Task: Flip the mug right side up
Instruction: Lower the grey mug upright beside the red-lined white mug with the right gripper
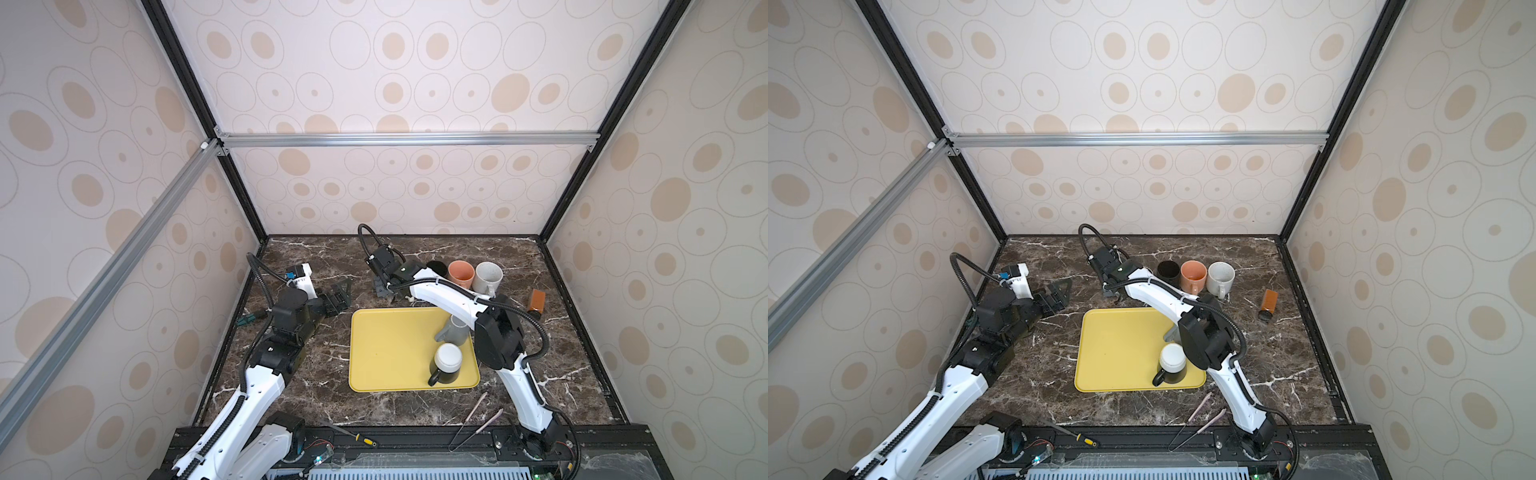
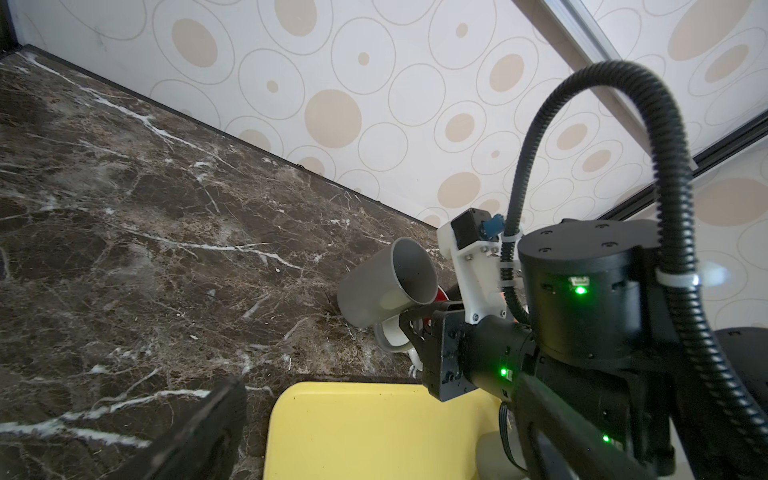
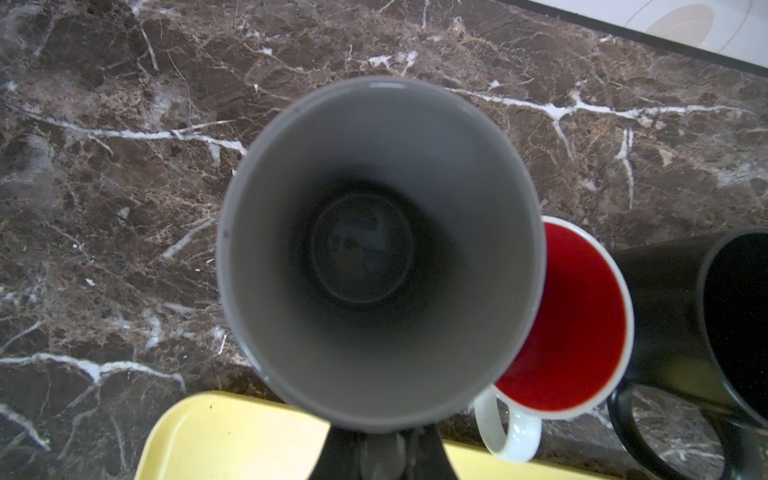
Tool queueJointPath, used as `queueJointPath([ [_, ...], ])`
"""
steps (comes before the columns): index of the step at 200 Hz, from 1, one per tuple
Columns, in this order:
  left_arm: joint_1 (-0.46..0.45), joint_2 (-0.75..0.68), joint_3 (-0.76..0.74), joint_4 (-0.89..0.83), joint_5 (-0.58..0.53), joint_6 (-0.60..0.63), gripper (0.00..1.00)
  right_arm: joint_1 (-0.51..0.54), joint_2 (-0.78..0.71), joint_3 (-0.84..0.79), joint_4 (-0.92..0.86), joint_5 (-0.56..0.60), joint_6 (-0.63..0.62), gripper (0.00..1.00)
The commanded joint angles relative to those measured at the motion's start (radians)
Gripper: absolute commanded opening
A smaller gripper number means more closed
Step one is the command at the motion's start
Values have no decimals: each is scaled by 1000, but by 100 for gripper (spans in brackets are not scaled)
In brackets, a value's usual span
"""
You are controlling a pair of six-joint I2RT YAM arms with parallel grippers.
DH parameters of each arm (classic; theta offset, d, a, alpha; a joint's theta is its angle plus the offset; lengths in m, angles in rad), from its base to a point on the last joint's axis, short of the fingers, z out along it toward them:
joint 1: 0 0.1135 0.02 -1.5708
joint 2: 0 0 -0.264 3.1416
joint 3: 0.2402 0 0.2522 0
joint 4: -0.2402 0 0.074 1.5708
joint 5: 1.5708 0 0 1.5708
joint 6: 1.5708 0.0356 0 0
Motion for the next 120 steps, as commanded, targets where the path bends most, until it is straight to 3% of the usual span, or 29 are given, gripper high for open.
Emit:
queueJointPath([
  [1, 7, -16, -1, 15, 2, 25, 100, 18, 13, 69, 5, 64, -8, 0],
  [98, 7, -32, -20, 12, 9, 35, 100, 24, 53, 106, -48, 80, 16, 0],
  [120, 8, -35, -22, 14, 13, 36, 100, 24, 59, 121, -66, 80, 25, 9],
])
